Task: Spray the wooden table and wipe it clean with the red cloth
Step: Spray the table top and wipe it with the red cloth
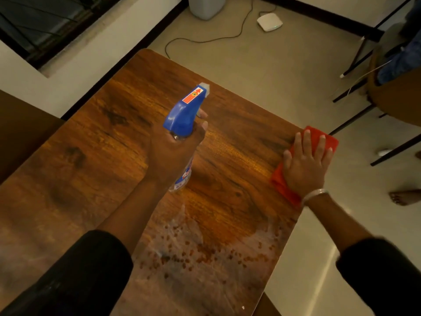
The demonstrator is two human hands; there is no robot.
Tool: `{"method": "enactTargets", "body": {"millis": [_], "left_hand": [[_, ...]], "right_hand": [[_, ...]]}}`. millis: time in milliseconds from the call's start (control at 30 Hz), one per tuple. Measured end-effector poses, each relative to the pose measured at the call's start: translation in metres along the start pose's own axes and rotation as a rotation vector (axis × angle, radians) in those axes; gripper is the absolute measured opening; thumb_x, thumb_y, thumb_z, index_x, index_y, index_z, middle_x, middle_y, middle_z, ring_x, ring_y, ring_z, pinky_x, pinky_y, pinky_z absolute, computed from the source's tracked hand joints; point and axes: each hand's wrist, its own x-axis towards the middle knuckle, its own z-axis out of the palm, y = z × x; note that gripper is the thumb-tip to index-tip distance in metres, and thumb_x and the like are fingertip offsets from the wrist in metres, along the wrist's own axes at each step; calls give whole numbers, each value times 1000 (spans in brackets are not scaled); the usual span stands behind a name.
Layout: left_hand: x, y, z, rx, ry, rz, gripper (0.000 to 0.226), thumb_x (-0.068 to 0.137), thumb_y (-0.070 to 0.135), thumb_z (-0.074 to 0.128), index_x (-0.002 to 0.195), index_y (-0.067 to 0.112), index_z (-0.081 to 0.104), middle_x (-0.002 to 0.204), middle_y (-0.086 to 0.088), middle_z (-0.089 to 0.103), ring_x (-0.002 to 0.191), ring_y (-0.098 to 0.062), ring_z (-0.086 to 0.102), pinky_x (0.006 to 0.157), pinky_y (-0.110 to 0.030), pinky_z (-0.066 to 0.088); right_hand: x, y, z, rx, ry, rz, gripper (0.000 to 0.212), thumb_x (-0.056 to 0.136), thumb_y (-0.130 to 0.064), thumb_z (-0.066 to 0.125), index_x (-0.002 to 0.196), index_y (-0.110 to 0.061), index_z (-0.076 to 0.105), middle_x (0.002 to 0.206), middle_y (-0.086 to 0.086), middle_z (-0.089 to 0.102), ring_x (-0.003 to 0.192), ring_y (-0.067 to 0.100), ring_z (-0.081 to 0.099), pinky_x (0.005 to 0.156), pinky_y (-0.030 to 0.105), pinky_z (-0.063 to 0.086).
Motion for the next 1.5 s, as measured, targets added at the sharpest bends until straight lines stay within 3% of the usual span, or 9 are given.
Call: {"method": "enactTargets", "body": {"millis": [200,333,500,667,767,1100,1200,1333,1500], "left_hand": [[-6,0,3,29,36,-14,16,87,24,71,87,37,61,70,7,66,65,-21,66,67,-39,60],[-11,3,8,5,16,-9,26,87,18,72,89,42,63,74,22,67,66,-3,65,66,-17,53],[-16,9,12,5,-5,-23,31,87,19,71,86,49,63,74,27,66,66,1,64,65,-9,50],[-21,10,8,-7,-21,-20,21,86,15,70,94,34,65,77,21,67,69,-3,65,68,-19,55],[-29,7,-2,-41,-7,-65,10,88,4,68,97,4,65,81,13,66,72,-6,66,71,-20,53],[-65,10,-76,33,105,-139,18,90,2,65,84,18,60,67,13,63,65,-5,63,69,-24,55],[-80,11,-97,56,108,-152,14,91,5,65,85,17,61,67,14,65,65,-3,65,68,-17,53],[-94,9,-118,28,106,-164,10,94,6,62,95,-4,60,72,-8,63,69,-24,65,73,-38,57],[-113,12,-136,34,128,-169,16,93,6,64,100,-7,60,78,-19,63,75,-33,65,79,-48,57]], "right_hand": [[48,-10,-8,32,-23,10,63,112,-46,26,166,-12,28,173,14,29,161,44,14,129,66,10],[-52,-13,8,-18,22,-81,66,112,-46,25,168,-12,24,177,11,15,164,42,5,130,65,8],[-137,9,21,-19,-59,-363,68,109,-48,35,168,-15,25,178,9,14,164,38,4,128,67,16],[-28,-1,-5,-12,-11,-91,66,111,-47,28,168,-13,25,177,12,16,162,47,5,128,70,10],[5,-26,-6,42,-33,50,69,112,-50,25,168,-10,20,177,13,11,162,48,0,126,73,7],[-164,-24,29,-93,-120,-739,69,109,-53,27,169,-20,21,178,3,12,164,38,5,124,71,19],[-111,-38,21,-120,-120,-631,69,109,-55,21,169,-22,22,178,3,13,164,38,5,125,70,18],[-74,-119,27,-101,-91,-311,71,110,-58,19,168,-17,21,178,11,11,163,45,0,128,70,6],[-137,-190,51,-79,-73,-655,70,108,-53,34,167,-16,29,176,13,18,162,46,5,125,72,11]]}}
